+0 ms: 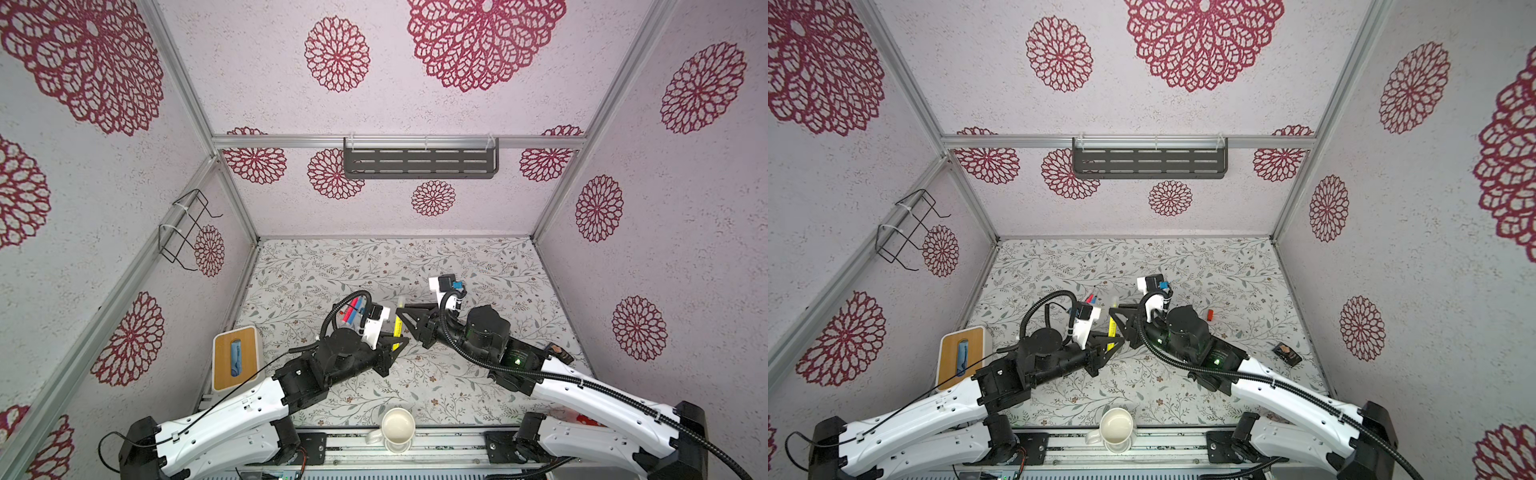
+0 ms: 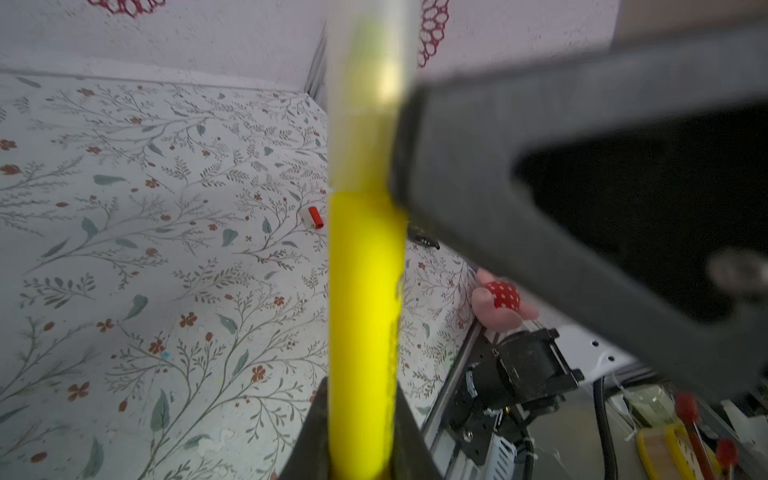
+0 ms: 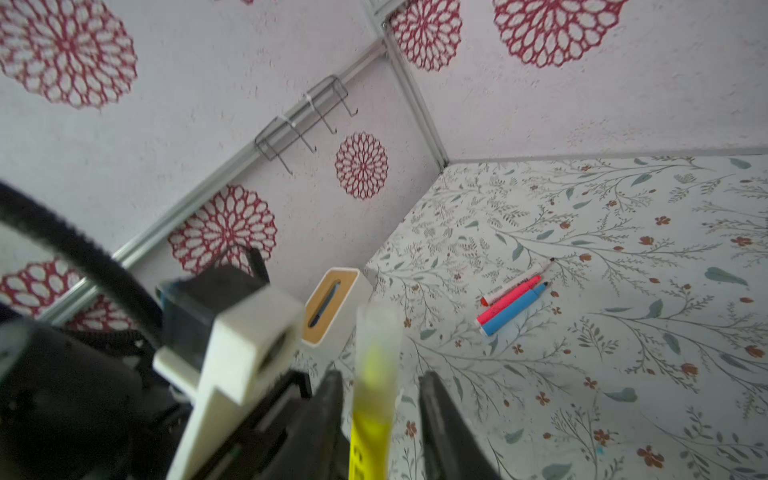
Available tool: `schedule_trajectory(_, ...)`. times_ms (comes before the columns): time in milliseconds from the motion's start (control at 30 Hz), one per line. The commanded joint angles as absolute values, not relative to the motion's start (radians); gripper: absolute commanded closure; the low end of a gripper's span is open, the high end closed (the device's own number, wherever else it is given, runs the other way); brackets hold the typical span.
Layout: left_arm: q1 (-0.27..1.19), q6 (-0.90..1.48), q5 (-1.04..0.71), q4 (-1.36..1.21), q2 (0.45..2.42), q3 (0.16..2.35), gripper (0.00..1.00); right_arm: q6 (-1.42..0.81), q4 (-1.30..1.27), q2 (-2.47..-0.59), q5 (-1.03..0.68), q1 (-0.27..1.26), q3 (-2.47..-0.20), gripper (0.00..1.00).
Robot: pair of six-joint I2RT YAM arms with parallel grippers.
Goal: Insert the pens into the pen caps
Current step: 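Lower the clear cap onto the highlighter tip held by the left gripper, then open the right gripper and raise it off the capped highlighter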
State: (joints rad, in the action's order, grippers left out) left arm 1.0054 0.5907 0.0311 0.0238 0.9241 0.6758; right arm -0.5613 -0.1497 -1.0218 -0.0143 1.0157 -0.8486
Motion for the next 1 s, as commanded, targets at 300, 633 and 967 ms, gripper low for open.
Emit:
schedule_trajectory(300, 1.006, 0.583, 0.097, -0.034, 0.883, 0.662, 1.00, -0.499, -0.055, -0.867, 0.014, 1.025, -0.901, 0.24)
schedule_trajectory(633, 1.047, 0.570, 0.137, -0.028, 0.895, 0.660, 1.00, -0.434, 0.187, -0.976, 0.133, 1.016, -1.172, 0.23)
schedule_trajectory(967, 1.115, 0.547, 0.215, -0.026, 0.924, 0.679, 1.00, -0.418, 0.345, -1.202, 0.053, 0.983, -1.444, 0.31)
